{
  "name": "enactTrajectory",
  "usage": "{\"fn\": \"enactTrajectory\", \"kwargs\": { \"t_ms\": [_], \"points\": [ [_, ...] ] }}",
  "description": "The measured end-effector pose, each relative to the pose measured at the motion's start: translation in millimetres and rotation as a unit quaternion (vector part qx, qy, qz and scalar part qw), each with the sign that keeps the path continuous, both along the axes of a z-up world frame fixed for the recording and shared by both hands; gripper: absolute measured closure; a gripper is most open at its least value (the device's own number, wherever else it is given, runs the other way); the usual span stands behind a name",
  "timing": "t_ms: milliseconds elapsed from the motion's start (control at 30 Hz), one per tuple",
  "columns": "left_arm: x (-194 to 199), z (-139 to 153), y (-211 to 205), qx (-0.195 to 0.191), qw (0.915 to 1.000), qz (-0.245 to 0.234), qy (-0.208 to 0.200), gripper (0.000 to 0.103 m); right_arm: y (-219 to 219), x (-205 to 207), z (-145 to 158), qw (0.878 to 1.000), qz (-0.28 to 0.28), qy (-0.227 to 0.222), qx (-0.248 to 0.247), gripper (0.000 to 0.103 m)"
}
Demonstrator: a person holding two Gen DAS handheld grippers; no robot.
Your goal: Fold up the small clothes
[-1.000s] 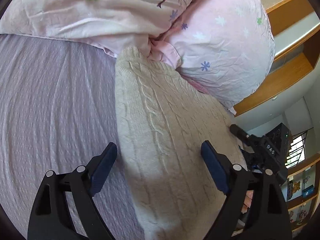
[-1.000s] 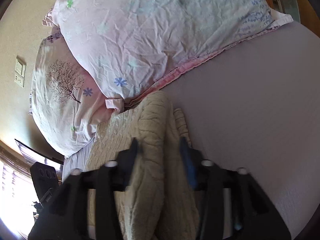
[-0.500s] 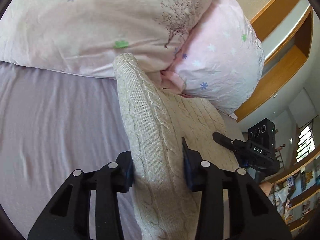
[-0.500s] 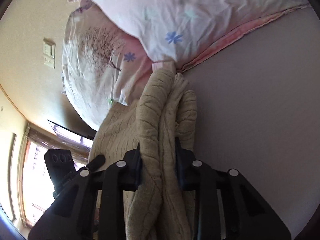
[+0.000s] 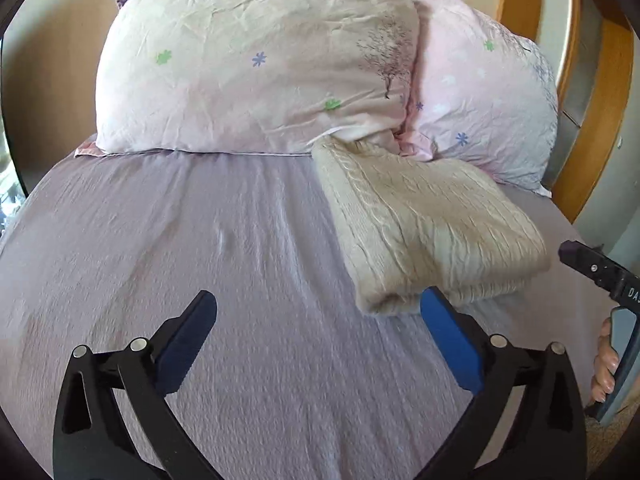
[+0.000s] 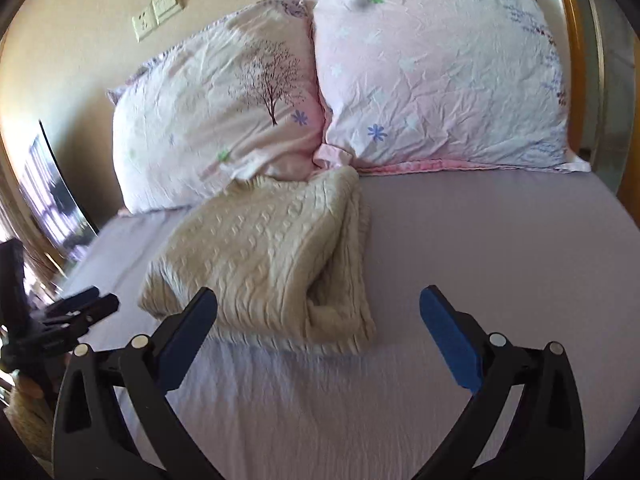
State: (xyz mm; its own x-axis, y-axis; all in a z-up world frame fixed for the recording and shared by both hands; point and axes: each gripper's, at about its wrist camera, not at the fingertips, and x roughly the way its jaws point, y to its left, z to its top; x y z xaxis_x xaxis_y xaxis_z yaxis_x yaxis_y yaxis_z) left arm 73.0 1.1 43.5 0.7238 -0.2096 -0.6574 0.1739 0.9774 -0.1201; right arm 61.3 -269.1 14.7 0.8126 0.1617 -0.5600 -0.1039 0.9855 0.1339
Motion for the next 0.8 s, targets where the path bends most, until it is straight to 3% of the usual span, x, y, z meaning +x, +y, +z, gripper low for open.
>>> {"fn": "enactTrajectory", "kwargs": {
  "t_ms": [233,467,800],
  "points": [
    [-1,-22,-35,0.05,0.9978,-0.036,0.025,0.001,26,-3,-54,0.996,0.002,0.075,-0.043,0.002],
    [13,-42,-44,0.062,0.9951,-0.029,0.072,0.001,42,8,-64,0.991,-0.014,0.105,-0.078,0.002],
    [18,-46,-49,0.089,0.9918,-0.03,0.086,0.001,39,12,-68,0.989,-0.017,0.124,-0.081,0.002]
  ]
}}
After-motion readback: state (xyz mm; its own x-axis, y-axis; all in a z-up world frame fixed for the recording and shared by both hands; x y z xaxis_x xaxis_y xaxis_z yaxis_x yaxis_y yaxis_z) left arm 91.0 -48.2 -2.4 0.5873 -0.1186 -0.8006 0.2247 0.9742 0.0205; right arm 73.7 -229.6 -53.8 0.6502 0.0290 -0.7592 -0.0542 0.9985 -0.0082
